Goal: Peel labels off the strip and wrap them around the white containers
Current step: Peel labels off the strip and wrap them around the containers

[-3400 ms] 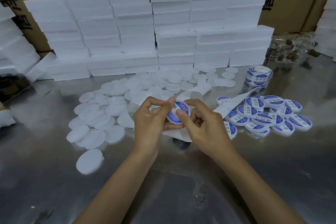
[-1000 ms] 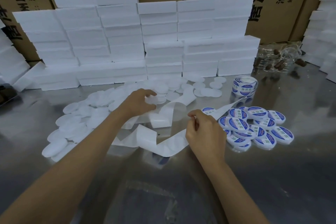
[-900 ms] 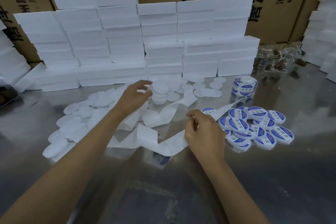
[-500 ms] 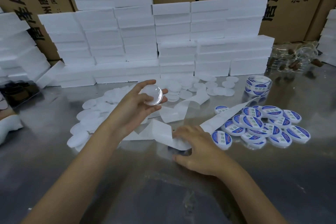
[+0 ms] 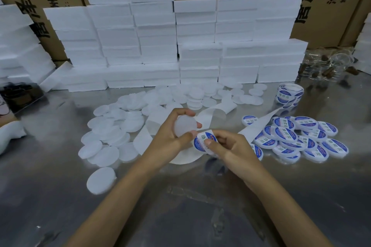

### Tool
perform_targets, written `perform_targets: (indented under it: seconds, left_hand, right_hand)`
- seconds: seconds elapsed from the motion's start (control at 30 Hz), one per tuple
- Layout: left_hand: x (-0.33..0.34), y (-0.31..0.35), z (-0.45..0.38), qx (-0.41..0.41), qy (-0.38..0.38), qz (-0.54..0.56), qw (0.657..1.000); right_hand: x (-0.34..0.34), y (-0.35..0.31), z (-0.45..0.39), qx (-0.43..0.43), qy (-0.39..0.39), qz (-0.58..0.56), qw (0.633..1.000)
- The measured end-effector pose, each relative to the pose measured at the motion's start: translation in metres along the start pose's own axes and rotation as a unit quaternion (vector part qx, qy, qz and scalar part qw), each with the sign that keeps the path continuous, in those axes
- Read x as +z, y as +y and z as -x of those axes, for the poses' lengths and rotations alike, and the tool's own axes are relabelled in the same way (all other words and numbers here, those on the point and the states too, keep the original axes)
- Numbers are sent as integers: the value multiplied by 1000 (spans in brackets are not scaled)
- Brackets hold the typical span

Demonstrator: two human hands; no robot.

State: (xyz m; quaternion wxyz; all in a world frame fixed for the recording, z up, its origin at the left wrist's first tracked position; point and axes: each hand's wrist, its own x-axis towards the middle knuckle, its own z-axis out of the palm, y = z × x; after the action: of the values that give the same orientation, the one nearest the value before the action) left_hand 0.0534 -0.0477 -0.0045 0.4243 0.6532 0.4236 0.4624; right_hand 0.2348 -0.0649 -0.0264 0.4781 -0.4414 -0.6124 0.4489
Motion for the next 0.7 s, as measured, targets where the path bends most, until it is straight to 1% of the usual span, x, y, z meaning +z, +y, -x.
perform_targets:
  seconds: [0.13, 0.27, 0.4, 0.5, 0.6, 0.7]
  left_hand:
    - [-3, -1, 3, -16, -2, 18, 1000]
    - [-4, -2, 4, -19, -8, 39, 999]
    - [-1, -3, 3, -13, 20, 4, 1000]
    - [1, -3, 2, -13, 30, 12, 999]
    - [2, -4, 2, -9, 37, 7, 999]
    - [5, -6, 1, -10, 55, -46, 997]
  right_hand:
    - [2, -2, 1, -18, 46, -1, 999]
    - [3, -3, 3, -40, 34, 24, 998]
    - [6, -3, 5, -75, 40, 90, 992]
    - [8, -3, 6, -84, 59, 116, 988]
    - [8, -3, 6, -108, 74, 166, 977]
    - [11, -5, 6, -113, 87, 200, 969]
